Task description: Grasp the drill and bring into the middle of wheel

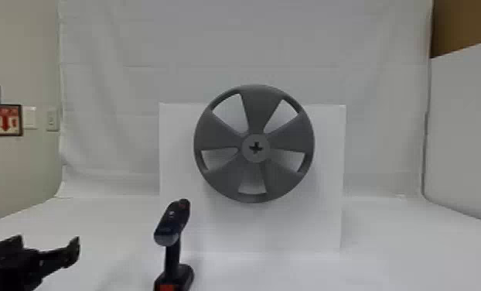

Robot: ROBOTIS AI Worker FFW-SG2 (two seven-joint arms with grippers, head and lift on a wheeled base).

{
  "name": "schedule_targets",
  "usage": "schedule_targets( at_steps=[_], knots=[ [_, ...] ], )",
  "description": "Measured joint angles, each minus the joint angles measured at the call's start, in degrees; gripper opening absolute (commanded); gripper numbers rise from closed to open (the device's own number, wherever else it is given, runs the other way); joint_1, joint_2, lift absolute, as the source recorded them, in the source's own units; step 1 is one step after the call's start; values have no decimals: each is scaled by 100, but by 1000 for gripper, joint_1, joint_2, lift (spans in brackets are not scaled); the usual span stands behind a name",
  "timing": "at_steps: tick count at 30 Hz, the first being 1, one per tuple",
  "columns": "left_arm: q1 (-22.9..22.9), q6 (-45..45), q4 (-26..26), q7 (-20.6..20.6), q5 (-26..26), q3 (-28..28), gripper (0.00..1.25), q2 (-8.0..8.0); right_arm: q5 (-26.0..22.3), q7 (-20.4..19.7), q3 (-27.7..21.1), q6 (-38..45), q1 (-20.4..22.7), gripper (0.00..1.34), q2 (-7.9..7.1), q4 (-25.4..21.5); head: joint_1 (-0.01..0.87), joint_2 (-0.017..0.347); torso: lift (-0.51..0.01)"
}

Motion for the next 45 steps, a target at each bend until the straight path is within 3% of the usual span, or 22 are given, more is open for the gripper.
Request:
schedule_targets(
  at_steps=[21, 45],
  knots=[
    [44, 88, -73, 187, 209, -132, 1146, 0, 38, 0, 77, 99, -40, 1226, -13, -52, 54, 31, -403],
    [-61, 481, -531, 187, 34, -160, 1146, 0, 99, 0, 89, 124, 9, 1226, 35, -51, 54, 31, -403]
  ],
)
